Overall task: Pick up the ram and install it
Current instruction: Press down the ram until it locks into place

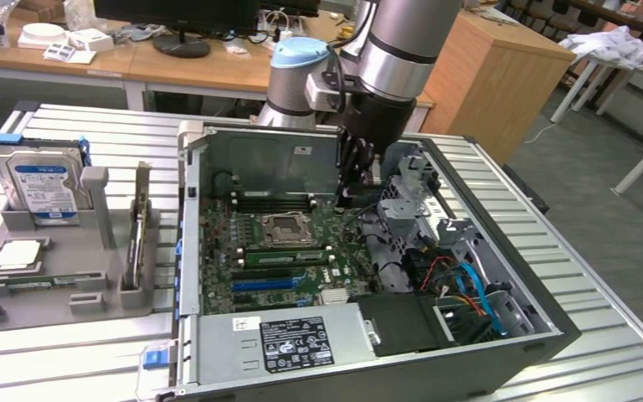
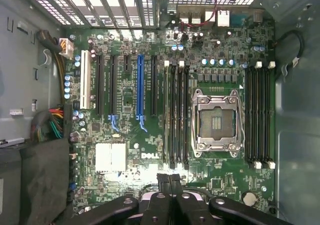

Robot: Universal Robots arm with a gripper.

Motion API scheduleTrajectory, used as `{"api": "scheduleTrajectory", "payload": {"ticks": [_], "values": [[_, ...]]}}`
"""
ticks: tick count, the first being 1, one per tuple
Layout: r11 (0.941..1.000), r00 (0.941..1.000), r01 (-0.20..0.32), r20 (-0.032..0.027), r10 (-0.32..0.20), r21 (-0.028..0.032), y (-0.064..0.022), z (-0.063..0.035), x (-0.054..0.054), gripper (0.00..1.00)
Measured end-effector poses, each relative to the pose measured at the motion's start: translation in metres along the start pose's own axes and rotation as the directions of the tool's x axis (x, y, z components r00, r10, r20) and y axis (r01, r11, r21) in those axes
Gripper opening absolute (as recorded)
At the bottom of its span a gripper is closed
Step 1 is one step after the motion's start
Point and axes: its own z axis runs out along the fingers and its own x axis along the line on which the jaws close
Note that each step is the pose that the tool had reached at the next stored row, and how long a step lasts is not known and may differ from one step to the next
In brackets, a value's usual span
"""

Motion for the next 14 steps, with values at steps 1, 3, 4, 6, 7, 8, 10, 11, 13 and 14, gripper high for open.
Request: {"api": "scheduleTrajectory", "payload": {"ticks": [1, 3, 4, 6, 7, 8, 10, 11, 13, 14], "values": [[1.0000, 1.0000, 0.000, 0.0000, 0.000, 0.0000, 0.0000, 0.0000, 0.0000, 0.11], [1.0000, 1.0000, 0.000, 0.0000, 0.000, 0.0000, 0.0000, 0.0000, 0.0000, 0.11], [1.0000, 1.0000, 0.000, 0.0000, 0.000, 0.0000, 0.0000, 0.0000, 0.0000, 0.11], [1.0000, 1.0000, 0.000, 0.0003, 0.000, 0.0001, -0.0001, 0.0007, -0.0001, 0.11], [1.0000, 1.0000, 0.000, 0.0001, 0.000, 0.0001, -0.0001, 0.0012, 0.0000, 0.11], [1.0000, 1.0000, 0.000, 0.0000, 0.000, 0.0000, -0.0001, 0.0019, 0.0000, 0.11], [1.0000, 1.0000, 0.000, -0.0001, 0.000, 0.0001, -0.0002, 0.0033, 0.0000, 0.11], [1.0000, 1.0000, 0.000, 0.0000, 0.000, 0.0001, -0.0002, 0.0041, 0.0000, 0.11], [1.0000, 1.0000, 0.000, -0.0001, 0.000, 0.0001, -0.0002, 0.0058, 0.0000, 0.11], [1.0000, 1.0000, 0.000, 0.0000, 0.000, 0.0001, -0.0003, 0.0068, 0.0001, 0.11]]}}
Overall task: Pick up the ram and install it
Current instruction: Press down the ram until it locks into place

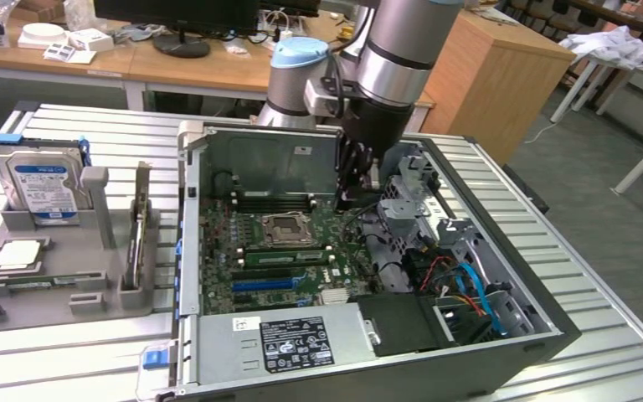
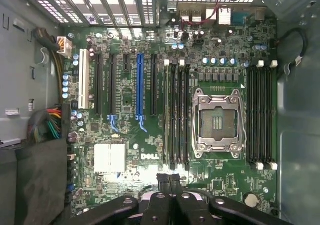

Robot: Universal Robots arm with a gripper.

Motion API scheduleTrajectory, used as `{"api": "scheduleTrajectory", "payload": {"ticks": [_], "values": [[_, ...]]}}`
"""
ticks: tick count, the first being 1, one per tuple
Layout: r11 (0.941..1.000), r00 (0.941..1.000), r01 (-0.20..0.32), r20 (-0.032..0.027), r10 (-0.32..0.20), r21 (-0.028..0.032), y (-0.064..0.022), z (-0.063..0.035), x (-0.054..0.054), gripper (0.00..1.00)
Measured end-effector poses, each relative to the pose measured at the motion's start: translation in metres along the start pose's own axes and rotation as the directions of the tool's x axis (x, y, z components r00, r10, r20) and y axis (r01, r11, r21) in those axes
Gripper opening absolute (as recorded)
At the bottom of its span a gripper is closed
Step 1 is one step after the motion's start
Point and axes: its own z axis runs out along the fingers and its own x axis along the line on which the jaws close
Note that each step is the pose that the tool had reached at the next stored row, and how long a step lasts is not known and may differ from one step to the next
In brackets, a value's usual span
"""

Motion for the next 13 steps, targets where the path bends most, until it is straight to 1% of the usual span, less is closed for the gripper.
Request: {"api": "scheduleTrajectory", "payload": {"ticks": [13], "values": [[1.0000, 1.0000, 0.000, 0.0000, 0.000, 0.0000, -0.0004, 0.0116, 0.000, 0.11]]}}
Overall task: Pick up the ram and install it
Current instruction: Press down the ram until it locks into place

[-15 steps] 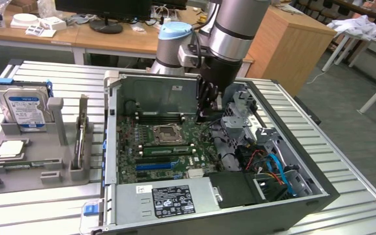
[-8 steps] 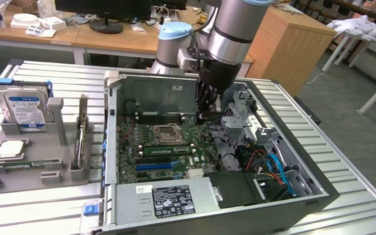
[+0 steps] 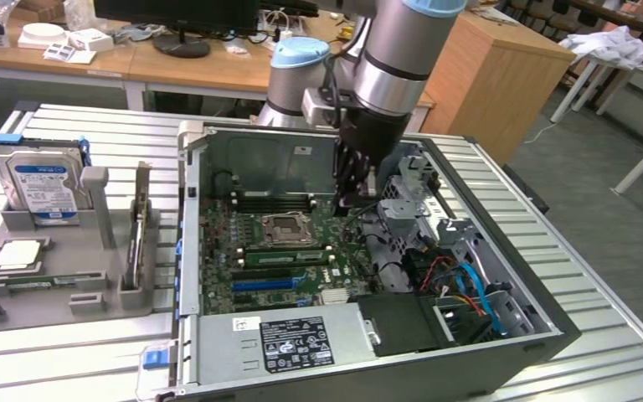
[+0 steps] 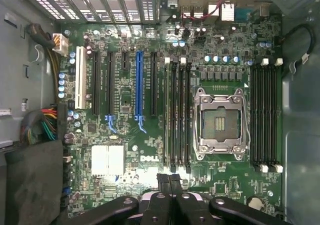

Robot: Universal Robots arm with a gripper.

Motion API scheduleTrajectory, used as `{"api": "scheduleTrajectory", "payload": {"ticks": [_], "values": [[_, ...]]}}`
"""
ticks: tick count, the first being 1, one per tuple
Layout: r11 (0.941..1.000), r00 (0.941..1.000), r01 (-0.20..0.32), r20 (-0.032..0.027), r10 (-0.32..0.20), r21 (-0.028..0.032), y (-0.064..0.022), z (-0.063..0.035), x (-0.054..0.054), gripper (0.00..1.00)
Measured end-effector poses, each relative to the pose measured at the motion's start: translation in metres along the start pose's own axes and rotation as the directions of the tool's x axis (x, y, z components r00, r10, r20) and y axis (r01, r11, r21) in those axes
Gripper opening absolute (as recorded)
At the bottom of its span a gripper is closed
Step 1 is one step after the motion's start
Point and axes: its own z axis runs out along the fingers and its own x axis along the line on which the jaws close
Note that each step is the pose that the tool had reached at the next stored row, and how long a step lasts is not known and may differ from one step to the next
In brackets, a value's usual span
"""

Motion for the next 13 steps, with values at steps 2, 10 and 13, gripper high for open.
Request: {"api": "scheduleTrajectory", "payload": {"ticks": [2, 10, 13], "values": [[1.0000, 1.0000, 0.000, 0.0000, 0.000, 0.0000, -0.0001, 0.0017, 0.000, 0.11], [1.0000, 1.0000, 0.000, 0.0000, 0.000, 0.0000, -0.0004, 0.0103, 0.000, 0.11], [1.0000, 1.0000, 0.000, 0.0000, 0.000, 0.0000, -0.0005, 0.0132, 0.000, 0.11]]}}
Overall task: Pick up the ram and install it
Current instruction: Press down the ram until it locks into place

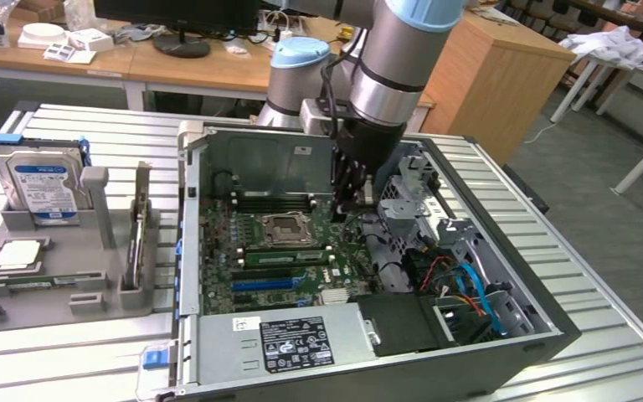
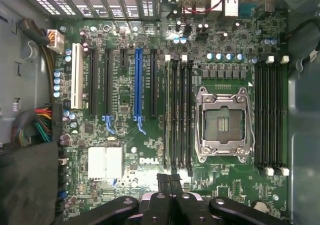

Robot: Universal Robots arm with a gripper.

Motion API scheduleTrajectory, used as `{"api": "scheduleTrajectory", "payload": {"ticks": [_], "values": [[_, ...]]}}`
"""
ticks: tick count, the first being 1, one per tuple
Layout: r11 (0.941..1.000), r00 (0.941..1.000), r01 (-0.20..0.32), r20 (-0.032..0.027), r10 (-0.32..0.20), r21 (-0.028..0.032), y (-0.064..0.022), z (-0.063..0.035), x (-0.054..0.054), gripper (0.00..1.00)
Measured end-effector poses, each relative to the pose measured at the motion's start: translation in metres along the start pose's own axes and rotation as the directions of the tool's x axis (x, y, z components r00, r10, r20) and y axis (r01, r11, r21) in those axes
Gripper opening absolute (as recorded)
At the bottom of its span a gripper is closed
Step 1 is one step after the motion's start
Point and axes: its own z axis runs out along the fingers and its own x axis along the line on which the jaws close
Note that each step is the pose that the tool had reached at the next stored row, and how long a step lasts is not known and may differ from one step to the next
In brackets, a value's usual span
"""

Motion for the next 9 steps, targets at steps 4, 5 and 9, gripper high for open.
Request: {"api": "scheduleTrajectory", "payload": {"ticks": [4, 5, 9], "values": [[1.0000, 1.0000, 0.000, 0.0000, 0.000, 0.0000, -0.0002, 0.0038, 0.0000, 0.11], [1.0000, 1.0000, 0.000, 0.0000, 0.000, 0.0000, -0.0002, 0.0047, 0.0000, 0.11], [1.0000, 1.0000, 0.000, 0.0000, 0.000, 0.0000, -0.0003, 0.0076, 0.0000, 0.11]]}}
